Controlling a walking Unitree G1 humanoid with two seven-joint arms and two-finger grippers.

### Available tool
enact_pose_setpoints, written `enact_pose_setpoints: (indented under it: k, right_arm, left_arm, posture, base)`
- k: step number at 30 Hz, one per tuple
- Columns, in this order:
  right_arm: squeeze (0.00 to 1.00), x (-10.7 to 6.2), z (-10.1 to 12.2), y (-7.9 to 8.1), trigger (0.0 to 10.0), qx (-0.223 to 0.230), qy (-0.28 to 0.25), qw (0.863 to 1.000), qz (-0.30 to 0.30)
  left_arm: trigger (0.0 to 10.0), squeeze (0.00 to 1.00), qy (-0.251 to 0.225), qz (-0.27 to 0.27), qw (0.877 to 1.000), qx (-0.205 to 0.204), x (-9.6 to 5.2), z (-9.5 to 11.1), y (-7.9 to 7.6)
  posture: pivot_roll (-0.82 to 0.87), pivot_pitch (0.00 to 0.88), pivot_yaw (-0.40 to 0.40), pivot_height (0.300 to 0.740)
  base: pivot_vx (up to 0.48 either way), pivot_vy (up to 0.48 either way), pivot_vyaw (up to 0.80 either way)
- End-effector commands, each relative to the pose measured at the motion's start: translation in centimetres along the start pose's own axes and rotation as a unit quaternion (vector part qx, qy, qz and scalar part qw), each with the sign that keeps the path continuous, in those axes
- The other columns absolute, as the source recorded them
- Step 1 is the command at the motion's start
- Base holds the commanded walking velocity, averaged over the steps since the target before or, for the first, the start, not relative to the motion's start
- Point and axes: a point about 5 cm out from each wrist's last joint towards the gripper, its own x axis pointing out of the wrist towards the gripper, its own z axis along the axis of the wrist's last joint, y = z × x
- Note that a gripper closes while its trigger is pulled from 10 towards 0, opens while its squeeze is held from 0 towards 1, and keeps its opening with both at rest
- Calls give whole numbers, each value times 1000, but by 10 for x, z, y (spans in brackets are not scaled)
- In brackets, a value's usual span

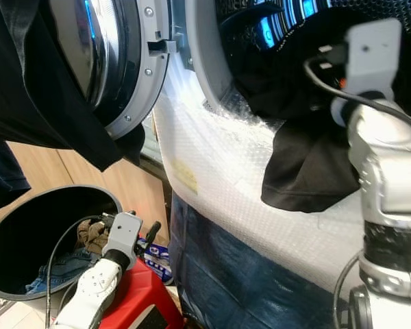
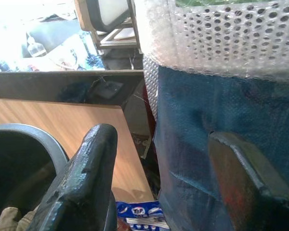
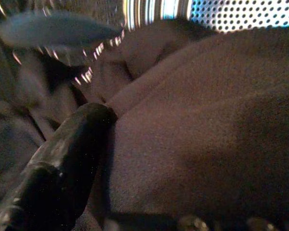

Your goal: Clothes washing

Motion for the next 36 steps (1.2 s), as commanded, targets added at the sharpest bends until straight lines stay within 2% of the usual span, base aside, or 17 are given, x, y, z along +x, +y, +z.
enact_pose_setpoints:
  k: [1, 2, 3, 6, 11, 12, 14, 17, 22, 26, 29, 32, 35, 36]
  right_arm:
    - [0, -15, 11, 7, 10000, -7, -16, 999, 35]
    - [0, -21, 9, 12, 10000, -34, -11, 998, 52]
    - [0, -22, 8, 13, 10000, -40, -10, 998, 54]
    - [0, -30, 3, 15, 10000, -50, 7, 996, 71]
    - [0, -40, 8, 20, 10000, -49, -7, 992, 120]
    - [0, -51, 13, 26, 10000, -43, -27, 986, 159]
    - [0, -59, 16, 31, 10000, -44, -41, 980, 190]
    - [0, -69, 16, 36, 10000, -71, -60, 970, 226]
    - [0, -83, 20, 41, 10000, -37, -119, 954, 272]
    - [0, -88, 12, 41, 10000, -46, -100, 954, 279]
    - [0, -90, -11, 41, 10000, -70, -44, 956, 280]
    - [0, -93, -23, 37, 10000, -40, -30, 960, 276]
    - [0, -103, -28, 38, 10000, -19, -40, 955, 294]
    - [0, -109, -28, 41, 10000, -3, -60, 949, 311]
  left_arm:
    - [10000, 0, 3, -8, 1000, 2, 0, 0, 0]
    - [10000, 0, 3, -8, 1000, 2, 1, 0, 0]
    - [10000, 0, 3, -8, 1000, 2, 1, 0, 0]
    - [10000, 0, 0, -9, 1000, 3, 3, 3, 1]
    - [10000, 0, -2, -8, 1000, 2, 4, 3, 1]
    - [10000, 0, -1, -8, 1000, 2, 3, 2, 1]
    - [10000, 0, -1, -9, 1000, 1, 3, 2, 1]
    - [10000, 0, -4, -13, 1000, -1, 3, 2, -1]
    - [10000, 0, -8, -13, 1000, -3, 4, 3, -2]
    - [10000, 0, -8, -12, 1000, -3, 4, 4, -2]
    - [10000, 0, -8, -13, 1000, -2, 4, 4, -2]
    - [10000, 0, -9, -13, 1000, -2, 4, 4, -2]
    - [10000, 0, -9, -13, 1000, -3, 4, 4, -2]
    - [10000, 0, -10, -13, 1000, -3, 4, 5, -2]
  posture:
    - [-122, 38, 10, 740]
    - [-122, 38, 10, 740]
    - [-122, 38, 10, 740]
    - [-112, 38, 10, 740]
    - [-115, 38, 9, 740]
    - [-115, 38, 9, 740]
    - [-121, 37, 9, 740]
    - [-122, 38, 9, 740]
    - [-118, 37, 5, 740]
    - [-118, 37, 5, 740]
    - [-119, 37, 3, 740]
    - [-119, 37, 4, 740]
    - [-115, 38, 1, 740]
    - [-116, 41, 3, 740]
  base:
    - [0, 0, 0]
    - [0, 0, 0]
    - [0, 0, 0]
    - [0, 0, 0]
    - [0, 0, 0]
    - [0, 0, 0]
    - [0, 0, 0]
    - [0, 0, 0]
    - [0, 0, 0]
    - [0, 0, 0]
    - [0, 0, 0]
    - [0, 0, 0]
    - [0, 0, 0]
    - [0, 0, 0]
